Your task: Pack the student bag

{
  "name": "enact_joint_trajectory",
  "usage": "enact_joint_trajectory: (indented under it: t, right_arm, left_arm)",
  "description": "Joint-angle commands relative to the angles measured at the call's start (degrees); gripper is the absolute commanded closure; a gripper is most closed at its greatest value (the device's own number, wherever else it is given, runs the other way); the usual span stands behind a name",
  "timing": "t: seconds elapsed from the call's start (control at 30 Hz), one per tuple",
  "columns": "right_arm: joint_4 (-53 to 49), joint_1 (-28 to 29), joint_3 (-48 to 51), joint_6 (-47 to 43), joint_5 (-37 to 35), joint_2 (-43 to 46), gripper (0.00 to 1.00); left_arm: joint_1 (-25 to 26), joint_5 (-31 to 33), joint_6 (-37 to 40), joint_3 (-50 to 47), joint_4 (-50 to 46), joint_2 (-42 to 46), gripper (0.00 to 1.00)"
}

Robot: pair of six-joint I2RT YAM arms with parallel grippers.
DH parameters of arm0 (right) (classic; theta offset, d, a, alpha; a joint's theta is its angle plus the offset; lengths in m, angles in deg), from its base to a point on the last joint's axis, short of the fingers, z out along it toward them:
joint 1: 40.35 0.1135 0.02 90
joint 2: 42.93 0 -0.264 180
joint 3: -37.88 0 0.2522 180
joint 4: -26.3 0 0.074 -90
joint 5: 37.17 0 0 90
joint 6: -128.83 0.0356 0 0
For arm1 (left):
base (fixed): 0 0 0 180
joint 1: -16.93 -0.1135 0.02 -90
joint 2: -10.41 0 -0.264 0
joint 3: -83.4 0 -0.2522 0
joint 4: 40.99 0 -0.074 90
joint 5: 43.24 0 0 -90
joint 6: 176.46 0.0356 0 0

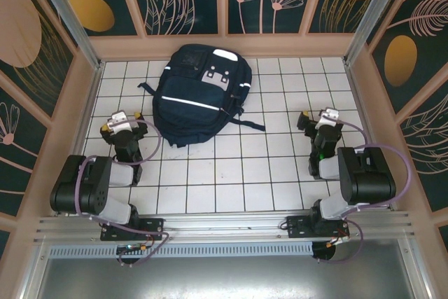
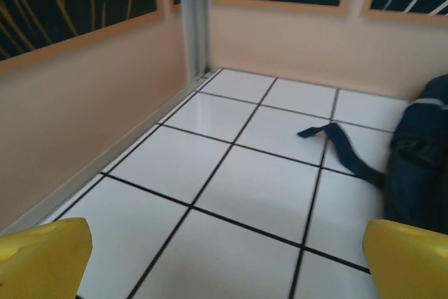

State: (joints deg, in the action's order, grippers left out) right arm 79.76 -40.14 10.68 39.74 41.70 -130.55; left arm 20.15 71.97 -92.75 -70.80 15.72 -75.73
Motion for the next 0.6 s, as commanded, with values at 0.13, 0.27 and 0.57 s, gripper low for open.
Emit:
enact_joint_trajectory:
  t: [0.13, 0.27, 0.57]
  right_arm:
    - [5.8, -0.6, 1.1, 2.0, 2.4, -0.3, 0.01]
    - [6.1, -0.5, 1.0, 1.7, 2.4, -0.5, 0.01]
    - [5.9, -0.5, 0.9, 1.4, 3.8, -0.5, 0.01]
  left_arm:
    - [-1.2, -7.3, 0.2, 0.5, 4.6, -1.1, 0.01]
    - [-1.2, -7.4, 0.0, 0.6, 3.8, -0.7, 0.01]
    - [-1.2, -7.4, 0.1, 0.6, 4.1, -0.9, 0.01]
